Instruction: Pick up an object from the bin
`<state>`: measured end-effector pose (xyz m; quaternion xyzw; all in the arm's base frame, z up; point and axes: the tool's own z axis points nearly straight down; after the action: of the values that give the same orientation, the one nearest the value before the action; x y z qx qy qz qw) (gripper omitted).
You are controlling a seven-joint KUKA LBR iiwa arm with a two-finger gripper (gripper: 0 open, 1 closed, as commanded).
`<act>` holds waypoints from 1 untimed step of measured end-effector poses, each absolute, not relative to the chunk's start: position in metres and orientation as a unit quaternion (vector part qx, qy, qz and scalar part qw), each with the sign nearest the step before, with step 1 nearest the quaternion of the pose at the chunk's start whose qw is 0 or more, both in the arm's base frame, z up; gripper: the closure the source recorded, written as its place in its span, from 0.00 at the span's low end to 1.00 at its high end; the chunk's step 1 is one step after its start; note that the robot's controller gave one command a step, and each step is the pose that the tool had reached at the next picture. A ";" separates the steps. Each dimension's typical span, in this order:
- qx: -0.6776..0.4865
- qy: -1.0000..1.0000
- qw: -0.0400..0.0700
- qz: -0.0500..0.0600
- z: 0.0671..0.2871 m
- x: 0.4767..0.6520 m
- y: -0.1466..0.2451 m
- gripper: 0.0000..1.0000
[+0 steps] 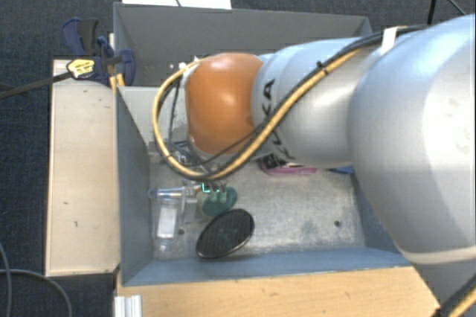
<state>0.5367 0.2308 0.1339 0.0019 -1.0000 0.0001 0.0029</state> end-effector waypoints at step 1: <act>0.023 -1.000 0.002 0.002 0.066 0.557 0.186 0.00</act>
Offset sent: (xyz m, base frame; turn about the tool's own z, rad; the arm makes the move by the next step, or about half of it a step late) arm 0.0208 -0.0410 -0.0639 -0.0459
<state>0.5574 0.1862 0.0661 0.0230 -0.9997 0.0016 0.0020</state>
